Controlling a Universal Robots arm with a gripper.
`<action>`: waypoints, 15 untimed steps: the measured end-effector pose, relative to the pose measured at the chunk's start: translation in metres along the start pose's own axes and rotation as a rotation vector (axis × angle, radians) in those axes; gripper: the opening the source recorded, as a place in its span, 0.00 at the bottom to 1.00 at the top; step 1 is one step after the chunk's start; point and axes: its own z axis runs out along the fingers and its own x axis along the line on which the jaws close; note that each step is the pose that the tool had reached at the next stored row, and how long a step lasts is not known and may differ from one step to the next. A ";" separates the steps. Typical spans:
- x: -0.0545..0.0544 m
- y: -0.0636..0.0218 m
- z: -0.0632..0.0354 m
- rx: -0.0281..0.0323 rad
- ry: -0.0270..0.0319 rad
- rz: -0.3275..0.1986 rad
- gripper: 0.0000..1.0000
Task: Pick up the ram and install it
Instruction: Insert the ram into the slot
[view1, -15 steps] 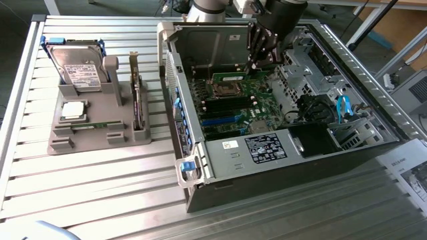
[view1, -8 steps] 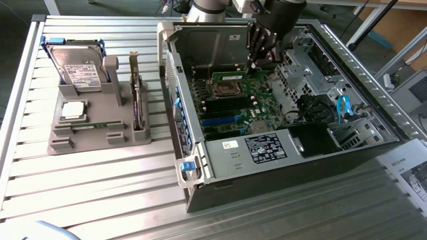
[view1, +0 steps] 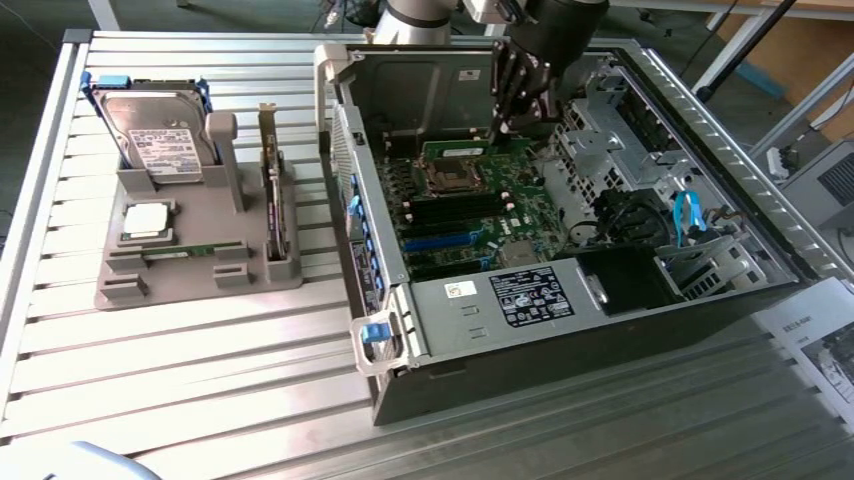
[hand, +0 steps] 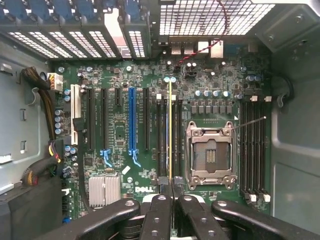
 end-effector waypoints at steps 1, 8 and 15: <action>-0.001 0.0000 0.0001 0.0000 0.0001 0.000 0.11; -0.001 -0.0001 0.0016 0.0000 -0.0001 0.000 0.11; -0.001 -0.0005 0.0118 0.0003 0.0001 0.000 0.11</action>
